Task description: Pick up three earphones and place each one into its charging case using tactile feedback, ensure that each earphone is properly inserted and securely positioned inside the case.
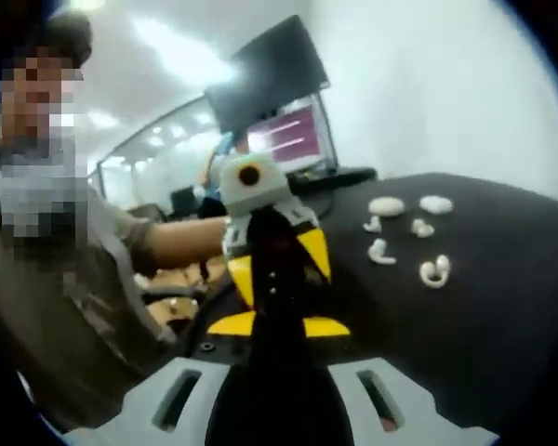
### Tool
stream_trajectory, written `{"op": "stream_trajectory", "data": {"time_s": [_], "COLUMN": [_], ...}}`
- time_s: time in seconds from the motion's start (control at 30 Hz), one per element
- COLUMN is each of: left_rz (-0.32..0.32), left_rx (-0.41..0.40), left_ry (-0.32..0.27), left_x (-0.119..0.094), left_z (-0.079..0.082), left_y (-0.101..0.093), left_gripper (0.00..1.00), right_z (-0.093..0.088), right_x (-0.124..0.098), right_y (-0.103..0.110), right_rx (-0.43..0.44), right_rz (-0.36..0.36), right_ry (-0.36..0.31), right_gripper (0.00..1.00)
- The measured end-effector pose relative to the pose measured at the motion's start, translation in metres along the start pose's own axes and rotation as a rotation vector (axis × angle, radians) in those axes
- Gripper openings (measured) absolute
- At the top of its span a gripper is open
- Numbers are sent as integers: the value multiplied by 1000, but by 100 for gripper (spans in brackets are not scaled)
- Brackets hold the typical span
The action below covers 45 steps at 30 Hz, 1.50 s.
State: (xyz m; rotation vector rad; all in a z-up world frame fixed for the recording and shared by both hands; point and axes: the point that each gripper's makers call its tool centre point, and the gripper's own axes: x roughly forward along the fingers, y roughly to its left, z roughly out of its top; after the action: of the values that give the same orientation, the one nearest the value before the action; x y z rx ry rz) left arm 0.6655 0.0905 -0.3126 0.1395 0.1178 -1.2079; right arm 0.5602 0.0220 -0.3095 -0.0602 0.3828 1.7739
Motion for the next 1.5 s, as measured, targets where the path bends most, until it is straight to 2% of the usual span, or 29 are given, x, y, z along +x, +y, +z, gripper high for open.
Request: {"op": "stream_trajectory", "data": {"time_s": [0.2,0.37,0.4,0.43,0.57,0.7,0.8,0.93,0.97,1.0,1.1,1.13,1.23,1.27,1.3,1.37,1.47,1.5], "left_rz": [7,21,24,28,41,55,59,74,73,73,97,110,141,152,136,152,162,163], "left_rx": [35,92,106,121,152,183,175,129,120,118,156,177,283,263,281,265,267,267], "left_ry": [-5,-13,-14,-16,-22,-34,-71,-71,-54,-39,-13,1,101,80,61,71,76,76], "left_x": [-4,-3,-2,4,11,21,21,24,23,25,25,26,31,33,33,31,30,30], "left_z": [-3,-1,1,7,14,26,37,39,36,35,31,29,15,16,19,18,18,18], "left_y": [9,2,-5,-30,-56,-97,-115,-116,-115,-120,-112,-110,-105,-104,-104,-99,-95,-95], "left_gripper": [27,27,26,26,25,23,13,14,15,18,25,26,33,32,31,31,31,31], "right_z": [1,1,1,1,2,2,3,4,4,4,4,3,8,10,10,8,0,2], "right_x": [0,-1,-1,-1,-1,-1,-2,-1,-1,-1,-3,-3,-6,-8,-9,-8,-5,-5], "right_y": [-1,-3,-3,-3,-5,-7,-12,-11,-10,-10,-12,-12,-19,-23,-25,-25,-20,-21], "right_rx": [3,7,8,9,12,21,56,46,46,47,68,99,256,324,355,344,265,279], "right_rz": [0,-2,-2,-2,-7,-10,-33,-29,-29,-28,-29,-32,-32,-36,-35,-39,-42,-46], "right_ry": [-2,-5,-5,-6,-9,-13,-20,-23,-22,-22,-21,-21,-43,-59,-61,-55,-10,-20], "right_gripper": [18,18,18,18,18,18,18,18,18,18,18,18,18,18,18,18,18,18]}}
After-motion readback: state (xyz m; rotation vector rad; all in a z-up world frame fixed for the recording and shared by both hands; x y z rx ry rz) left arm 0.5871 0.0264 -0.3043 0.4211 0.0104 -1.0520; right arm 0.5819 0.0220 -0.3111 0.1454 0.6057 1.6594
